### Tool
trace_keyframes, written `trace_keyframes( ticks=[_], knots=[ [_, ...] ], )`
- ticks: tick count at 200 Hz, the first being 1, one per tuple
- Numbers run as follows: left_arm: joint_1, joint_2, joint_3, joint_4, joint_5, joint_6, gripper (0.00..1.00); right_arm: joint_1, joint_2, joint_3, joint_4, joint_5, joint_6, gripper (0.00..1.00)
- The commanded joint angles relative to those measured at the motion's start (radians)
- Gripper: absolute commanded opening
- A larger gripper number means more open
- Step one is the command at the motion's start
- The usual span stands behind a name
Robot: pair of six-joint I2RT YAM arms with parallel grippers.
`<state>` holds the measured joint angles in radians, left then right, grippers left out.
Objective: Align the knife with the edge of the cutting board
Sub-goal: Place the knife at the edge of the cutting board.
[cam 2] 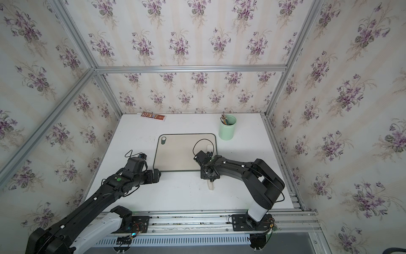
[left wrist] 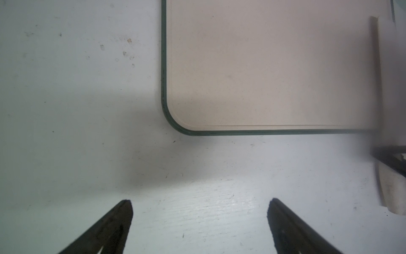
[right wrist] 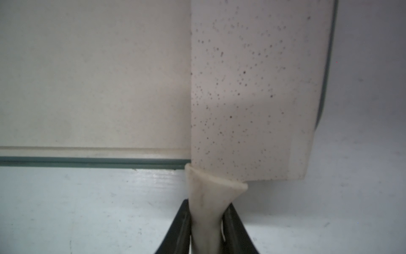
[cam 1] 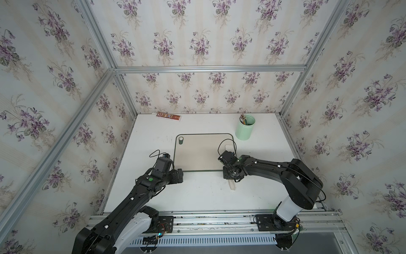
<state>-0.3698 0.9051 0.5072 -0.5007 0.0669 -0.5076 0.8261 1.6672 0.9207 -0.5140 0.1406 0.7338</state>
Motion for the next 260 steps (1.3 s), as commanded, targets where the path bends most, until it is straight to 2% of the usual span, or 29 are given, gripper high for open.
trace_keyframes(
  ticks=[1,49,86,102,260],
  knots=[
    [0.000,0.002,0.006,-0.002,-0.006,-0.002,0.99,0.002,-0.001,0.004,-0.006,0.007,0.009,0.27],
    [0.000,0.005,0.007,-0.001,-0.006,-0.002,0.99,0.002,0.007,0.007,-0.006,0.010,0.007,0.28],
    [0.000,0.006,0.007,-0.001,-0.004,-0.002,0.99,0.002,0.009,0.012,-0.006,0.009,0.006,0.40],
    [0.000,0.006,0.007,-0.001,-0.004,-0.002,0.99,0.002,0.011,0.011,-0.005,0.008,0.006,0.42],
    [0.000,0.006,0.007,-0.002,-0.005,-0.002,0.99,0.002,-0.007,-0.010,0.008,0.017,0.021,0.32]
  ],
)
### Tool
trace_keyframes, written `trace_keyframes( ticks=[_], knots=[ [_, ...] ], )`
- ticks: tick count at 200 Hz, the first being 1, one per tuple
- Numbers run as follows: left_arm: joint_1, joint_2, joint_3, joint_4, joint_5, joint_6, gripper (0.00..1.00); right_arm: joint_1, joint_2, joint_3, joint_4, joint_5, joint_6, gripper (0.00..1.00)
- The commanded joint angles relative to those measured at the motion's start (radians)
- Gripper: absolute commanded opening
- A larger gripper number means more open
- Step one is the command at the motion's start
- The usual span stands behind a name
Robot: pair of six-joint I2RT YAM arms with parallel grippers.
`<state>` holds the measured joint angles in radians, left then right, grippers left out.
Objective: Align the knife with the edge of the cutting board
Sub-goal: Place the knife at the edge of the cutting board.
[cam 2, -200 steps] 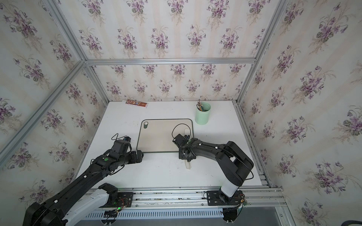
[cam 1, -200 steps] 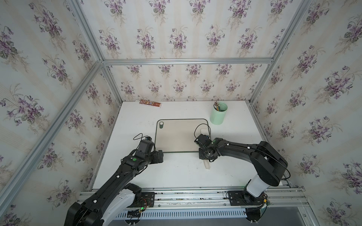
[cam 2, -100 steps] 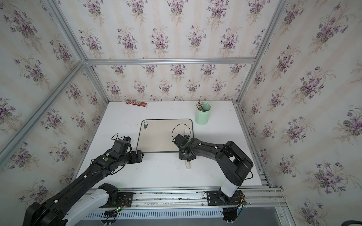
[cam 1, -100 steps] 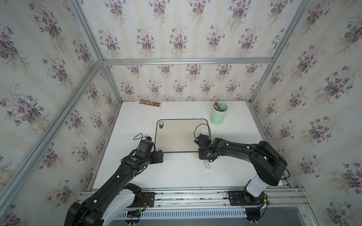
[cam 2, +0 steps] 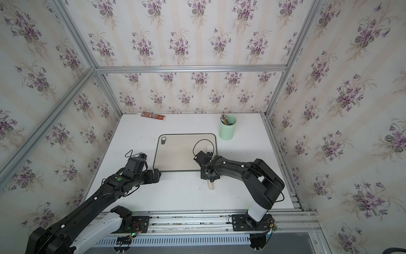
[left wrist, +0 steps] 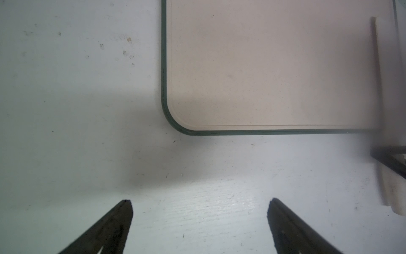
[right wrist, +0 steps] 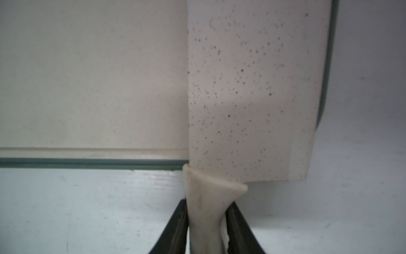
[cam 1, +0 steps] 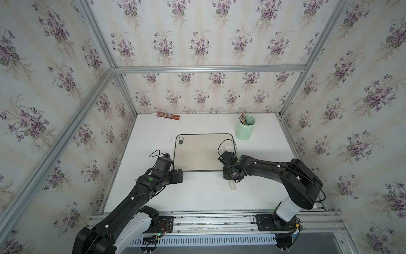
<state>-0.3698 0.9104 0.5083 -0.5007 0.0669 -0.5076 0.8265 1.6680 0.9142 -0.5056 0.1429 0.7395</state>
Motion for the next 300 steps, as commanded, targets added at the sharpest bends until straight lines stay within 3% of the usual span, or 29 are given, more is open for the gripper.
trace_keyframes(
  ticks=[1,186,232,281,300],
  knots=[
    [0.000,0.001,0.006,-0.002,-0.005,-0.002,0.99,0.002,-0.008,-0.003,-0.001,0.015,0.015,0.32],
    [-0.001,0.001,0.006,-0.002,-0.004,-0.002,0.99,0.002,0.001,-0.008,0.010,0.023,0.029,0.32],
    [-0.001,0.001,0.006,-0.002,-0.006,-0.002,0.99,0.002,-0.041,0.000,-0.005,0.018,0.018,0.58],
    [-0.001,-0.004,0.006,-0.004,-0.011,-0.004,0.99,-0.002,-0.162,0.040,-0.053,0.083,-0.051,0.72],
    [-0.001,-0.010,0.004,-0.005,-0.012,-0.002,0.99,-0.056,-0.206,0.036,-0.046,0.100,-0.080,0.74]
  ],
)
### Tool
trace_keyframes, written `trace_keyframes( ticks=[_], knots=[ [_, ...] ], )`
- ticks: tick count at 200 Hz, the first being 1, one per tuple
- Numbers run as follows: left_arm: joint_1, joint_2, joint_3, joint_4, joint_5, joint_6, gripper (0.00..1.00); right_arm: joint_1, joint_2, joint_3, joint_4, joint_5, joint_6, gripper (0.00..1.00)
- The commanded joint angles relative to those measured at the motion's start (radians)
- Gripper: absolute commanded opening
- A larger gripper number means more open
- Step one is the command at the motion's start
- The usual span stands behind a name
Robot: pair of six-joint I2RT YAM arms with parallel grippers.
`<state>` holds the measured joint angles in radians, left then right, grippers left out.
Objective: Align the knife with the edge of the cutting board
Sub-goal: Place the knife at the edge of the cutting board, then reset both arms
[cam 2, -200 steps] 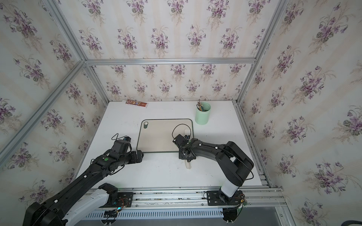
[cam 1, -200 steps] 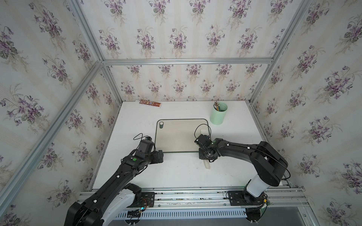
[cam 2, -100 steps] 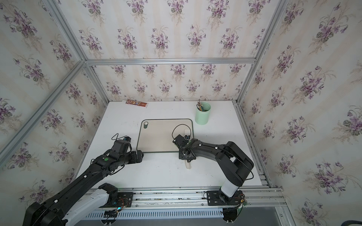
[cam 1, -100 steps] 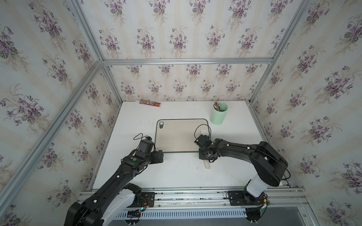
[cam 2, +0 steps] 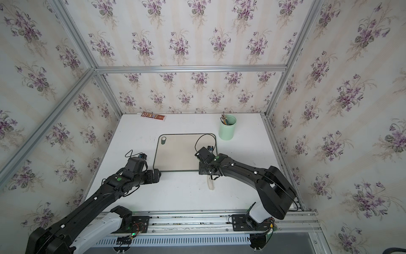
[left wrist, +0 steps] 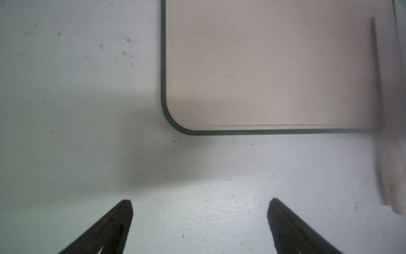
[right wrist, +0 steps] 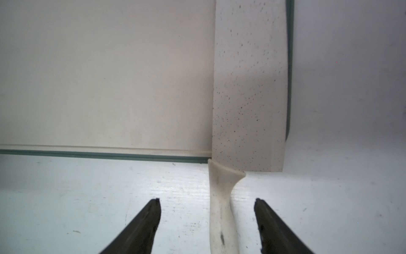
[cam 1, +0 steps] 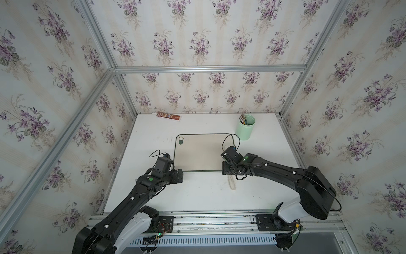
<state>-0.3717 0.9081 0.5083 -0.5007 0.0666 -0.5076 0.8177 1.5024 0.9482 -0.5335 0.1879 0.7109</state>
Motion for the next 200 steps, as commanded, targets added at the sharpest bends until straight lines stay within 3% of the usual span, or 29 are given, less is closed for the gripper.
trace_keyframes(
  ticks=[1,53,85,126,175,200],
  knots=[
    [0.001,-0.008,0.005,-0.005,-0.011,-0.002,0.99,-0.051,-0.042,0.000,-0.017,0.055,-0.055,0.74],
    [0.001,-0.050,-0.001,0.001,-0.015,0.009,0.99,-0.252,-0.153,-0.104,0.108,0.053,-0.159,0.74],
    [0.001,-0.102,0.026,-0.006,-0.077,0.033,0.99,-0.370,-0.223,-0.193,0.230,0.078,-0.201,0.74],
    [0.001,-0.172,0.036,0.031,-0.204,0.062,0.99,-0.402,-0.334,-0.336,0.438,0.259,-0.324,0.77],
    [0.001,-0.161,-0.010,0.255,-0.445,0.234,0.99,-0.405,-0.509,-0.624,0.875,0.447,-0.594,0.96],
    [0.001,-0.117,-0.092,0.497,-0.514,0.400,0.99,-0.431,-0.516,-0.769,1.139,0.473,-0.713,0.96]
  ],
)
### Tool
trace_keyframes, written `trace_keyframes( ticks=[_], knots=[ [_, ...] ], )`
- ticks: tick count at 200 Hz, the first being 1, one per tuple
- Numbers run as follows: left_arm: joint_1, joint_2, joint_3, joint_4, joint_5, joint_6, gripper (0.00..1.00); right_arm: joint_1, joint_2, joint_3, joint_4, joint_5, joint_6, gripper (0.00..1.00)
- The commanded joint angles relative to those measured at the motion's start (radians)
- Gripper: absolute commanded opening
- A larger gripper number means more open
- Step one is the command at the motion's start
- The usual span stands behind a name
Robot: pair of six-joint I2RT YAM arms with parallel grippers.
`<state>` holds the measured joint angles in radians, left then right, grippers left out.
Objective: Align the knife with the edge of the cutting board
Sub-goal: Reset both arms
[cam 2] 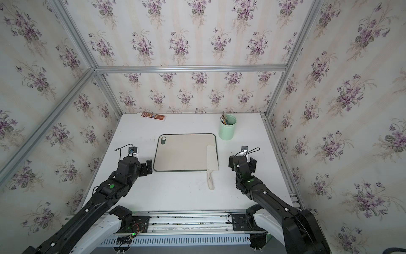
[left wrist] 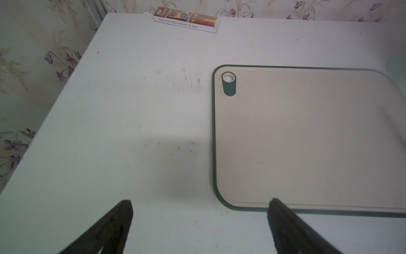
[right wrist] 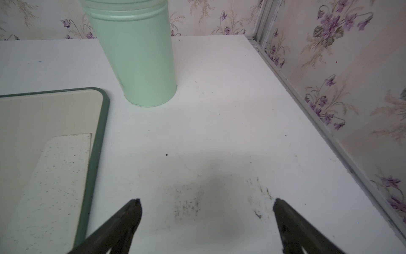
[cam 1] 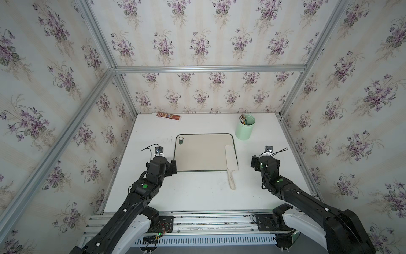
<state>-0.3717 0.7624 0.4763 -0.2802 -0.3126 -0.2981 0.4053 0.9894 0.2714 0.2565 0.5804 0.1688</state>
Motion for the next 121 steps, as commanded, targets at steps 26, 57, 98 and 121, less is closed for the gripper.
trace_keyframes(
  ticks=[26,57,98,121],
  knots=[
    [0.023,0.114,-0.125,0.533,-0.189,0.356,0.99,-0.059,0.092,-0.160,0.591,0.048,-0.252,0.96],
    [0.136,0.329,-0.226,0.971,-0.034,0.416,0.99,-0.097,0.214,-0.167,0.811,0.013,-0.329,0.97],
    [0.193,0.643,-0.177,1.248,0.084,0.474,0.99,-0.179,0.357,-0.247,1.255,-0.070,-0.321,0.96],
    [0.226,0.703,-0.159,1.255,0.112,0.449,0.99,-0.211,0.326,-0.197,1.102,-0.086,-0.271,0.96]
  ],
)
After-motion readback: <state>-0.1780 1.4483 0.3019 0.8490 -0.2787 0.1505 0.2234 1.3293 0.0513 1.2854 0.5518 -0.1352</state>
